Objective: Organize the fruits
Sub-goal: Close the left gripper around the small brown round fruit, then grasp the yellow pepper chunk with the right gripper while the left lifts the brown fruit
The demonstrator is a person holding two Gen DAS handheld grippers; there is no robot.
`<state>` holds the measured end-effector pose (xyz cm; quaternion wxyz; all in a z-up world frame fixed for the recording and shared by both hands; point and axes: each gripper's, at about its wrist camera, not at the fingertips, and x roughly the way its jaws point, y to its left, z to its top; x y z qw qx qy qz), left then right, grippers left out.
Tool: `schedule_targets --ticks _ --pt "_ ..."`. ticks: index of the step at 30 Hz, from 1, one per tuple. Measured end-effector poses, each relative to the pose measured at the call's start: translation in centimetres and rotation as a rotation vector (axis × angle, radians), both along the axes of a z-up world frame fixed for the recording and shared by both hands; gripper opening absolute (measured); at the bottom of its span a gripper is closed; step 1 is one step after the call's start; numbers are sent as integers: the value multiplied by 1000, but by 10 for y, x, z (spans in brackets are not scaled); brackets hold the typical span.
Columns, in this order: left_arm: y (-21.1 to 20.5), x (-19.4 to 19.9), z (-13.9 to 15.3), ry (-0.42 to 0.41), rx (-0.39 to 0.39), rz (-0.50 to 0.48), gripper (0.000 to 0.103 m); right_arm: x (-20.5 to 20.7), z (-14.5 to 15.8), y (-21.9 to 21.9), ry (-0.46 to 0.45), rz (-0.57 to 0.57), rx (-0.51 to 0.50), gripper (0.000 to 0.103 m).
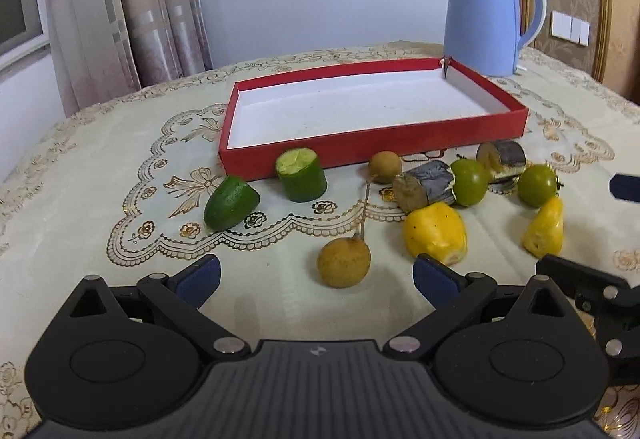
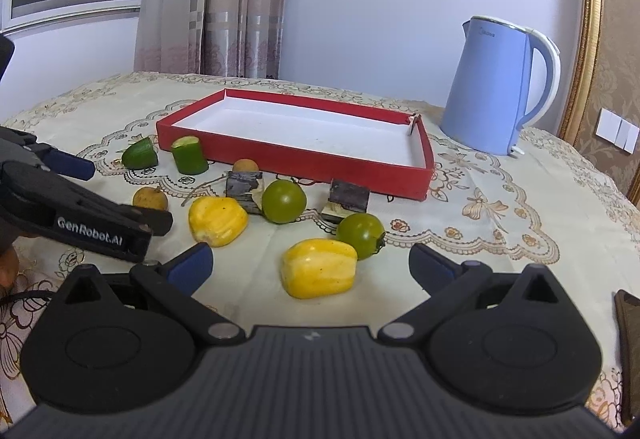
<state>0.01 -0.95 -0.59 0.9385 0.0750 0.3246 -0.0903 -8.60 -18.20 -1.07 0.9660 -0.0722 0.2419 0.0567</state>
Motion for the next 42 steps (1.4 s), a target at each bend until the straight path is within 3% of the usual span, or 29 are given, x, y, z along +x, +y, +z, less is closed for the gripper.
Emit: schedule_targets --ticks 6,8,10,12,17,25,30,42 --pt "10 5 -1 12 -67 18 101 0 -2 -1 5 4 0 103" --pt "9 6 -1 14 -59 16 93 0 -2 1 -3 5 -15 103" --pt "6 7 -2 17 -43 6 76 -1 -1 2 -6 7 -12 103" --pt "2 7 -3 11 -11 6 66 -1 -1 2 -11 5 -12 103" --pt "-8 3 -1 -51 65 -13 64 -1 -2 1 -13 4 -8 103" --pt "-18 8 -8 -19 76 -69 29 -1 -3 -1 -9 -4 -8 103" --pt "-18 5 -9 -27 73 -63 28 0 -4 -1 -7 6 5 102" --pt "-6 -3 -2 -82 39 -30 28 12 -11 -5 63 16 29 89"
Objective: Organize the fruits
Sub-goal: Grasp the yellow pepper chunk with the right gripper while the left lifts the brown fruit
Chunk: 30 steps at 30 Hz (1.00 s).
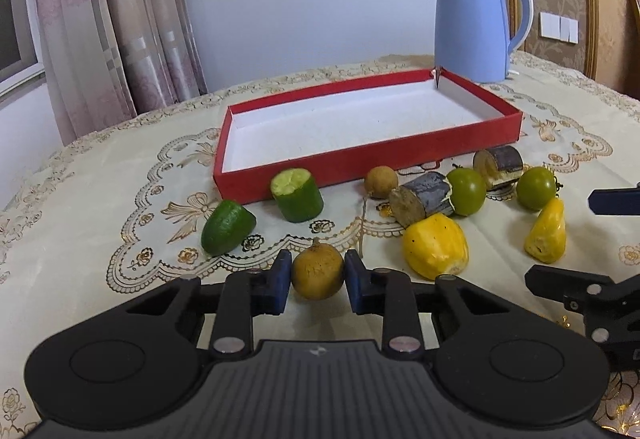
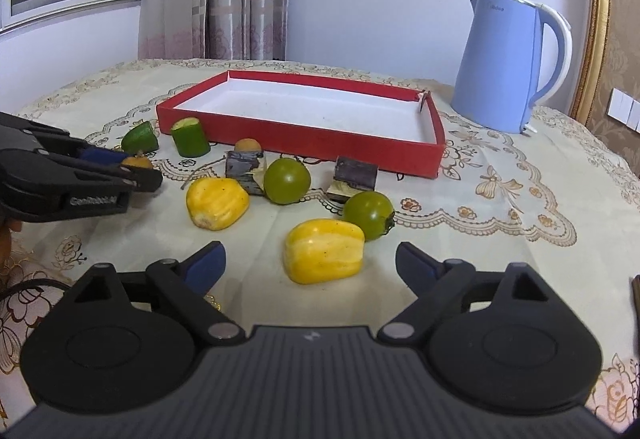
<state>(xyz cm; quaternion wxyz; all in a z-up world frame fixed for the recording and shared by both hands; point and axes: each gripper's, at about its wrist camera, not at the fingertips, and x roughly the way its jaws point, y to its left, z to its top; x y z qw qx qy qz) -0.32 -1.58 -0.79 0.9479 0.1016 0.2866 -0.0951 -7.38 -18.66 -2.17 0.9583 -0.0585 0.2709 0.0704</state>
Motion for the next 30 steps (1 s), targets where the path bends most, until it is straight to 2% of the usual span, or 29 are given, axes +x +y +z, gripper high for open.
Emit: schedule_targets --ticks 7,12,16,21,22,30 --pt "5 1 1 2 -9 25 28 8 0 -1 14 12 -11 87" --pt "5 1 1 3 -10 30 28 15 0 -5 31 19 5 81" --pt "5 1 0 3 -3 26 28 23 -1 -9 65 30 39 59" --pt "4 0 1 2 -5 29 28 23 -4 -11 71 22 35 51" --pt "4 0 1 2 -6 29 28 23 -4 -11 68 18 28 45" --pt "6 0 2 -2 -14 38 28 19 -3 -12 51 32 34 45"
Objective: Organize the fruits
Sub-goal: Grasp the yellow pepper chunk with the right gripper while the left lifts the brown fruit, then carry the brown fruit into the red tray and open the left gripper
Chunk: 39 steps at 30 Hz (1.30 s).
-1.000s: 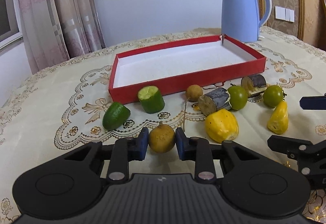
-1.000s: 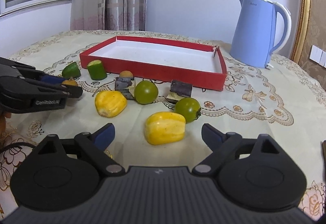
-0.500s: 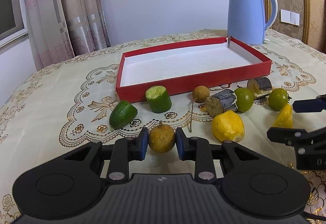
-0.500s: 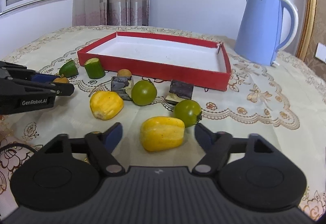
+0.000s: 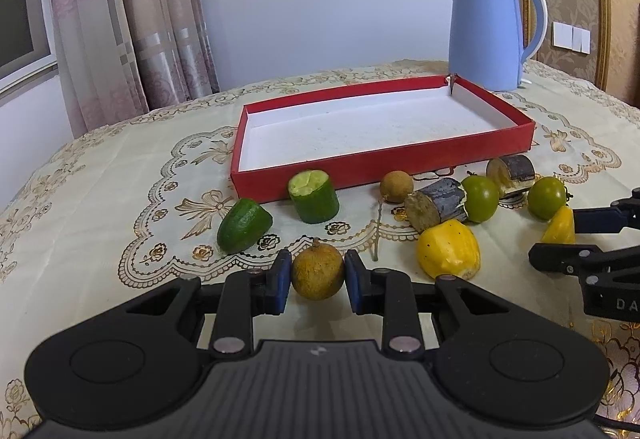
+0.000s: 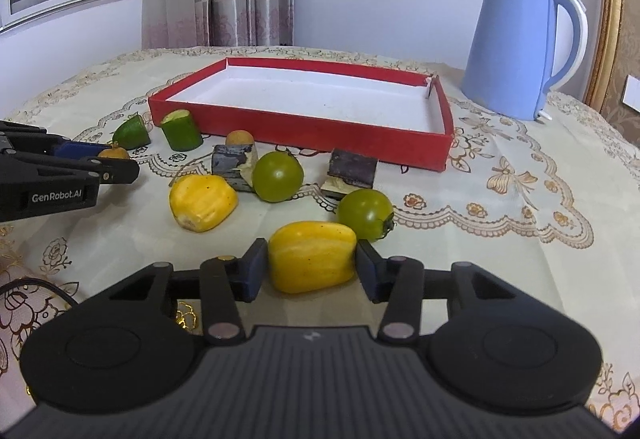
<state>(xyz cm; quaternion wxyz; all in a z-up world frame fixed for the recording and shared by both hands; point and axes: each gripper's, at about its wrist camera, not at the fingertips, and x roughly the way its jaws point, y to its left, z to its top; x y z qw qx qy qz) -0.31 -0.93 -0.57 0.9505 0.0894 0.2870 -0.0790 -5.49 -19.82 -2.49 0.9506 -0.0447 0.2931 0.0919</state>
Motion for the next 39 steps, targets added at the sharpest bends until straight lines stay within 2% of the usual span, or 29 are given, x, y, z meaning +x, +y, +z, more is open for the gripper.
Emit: schedule_targets --ticks 9,19,25,31,39 --pt "4 0 11 -12 -48 -7 28 -8 5 0 -26 28 16 45" --pt "-8 18 33 -58 -10 -13 28 -11 2 -1 -23 55 28 45" --pt "-23 50 48 -98 23 -2 28 -11 1 -2 -25 67 36 45" --pt "-35 92 48 -75 43 16 28 -9 -1 -5 -24 74 50 45" --pt "-44 152 33 -21 73 81 28 -8 -2 -7 -18 88 72 45"
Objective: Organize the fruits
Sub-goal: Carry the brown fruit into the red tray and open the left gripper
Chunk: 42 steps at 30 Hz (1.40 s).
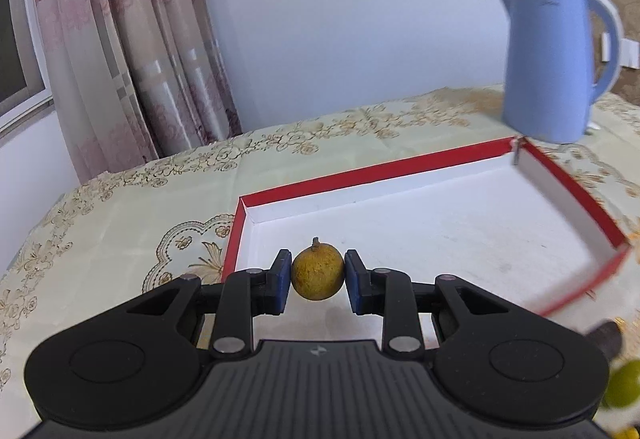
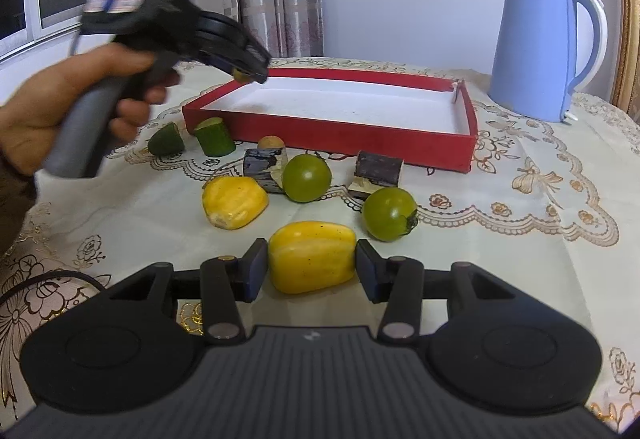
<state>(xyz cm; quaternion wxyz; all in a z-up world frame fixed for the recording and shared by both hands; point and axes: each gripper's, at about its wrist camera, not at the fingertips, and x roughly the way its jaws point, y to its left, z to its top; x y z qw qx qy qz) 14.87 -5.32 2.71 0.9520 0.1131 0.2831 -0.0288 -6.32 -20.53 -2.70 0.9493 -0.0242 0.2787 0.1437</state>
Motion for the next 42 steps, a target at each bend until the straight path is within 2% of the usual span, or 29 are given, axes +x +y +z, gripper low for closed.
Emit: schedule_targets --ticks 4,11,24,29,32,34,37,40,42 --pt "-3 26 -8 28 22 35 28 0 0 0 1 2 2 45" --pt "-1 60 -21 100 10 90 28 0 0 0 1 3 7 45" --pt "2 85 -24 160 -25 133 28 -1 0 0 -2 -3 7 45" --pt "2 83 -24 157 -37 139 28 0 0 0 -2 -4 7 45" --pt "4 80 -22 166 -57 141 36 -1 0 0 -6 -5 4 45" --pt "5 77 -20 159 -65 141 56 -1 -1 0 -6 -6 2 45" --pt "5 67 -13 115 -45 144 73 -1 -1 0 -9 -7 -1 45" --pt "6 56 -4 94 -30 139 74 -2 0 1 -16 -7 -4 45" --pt "11 46 2 92 -48 145 75 -4 1 1 -22 -9 -7 45"
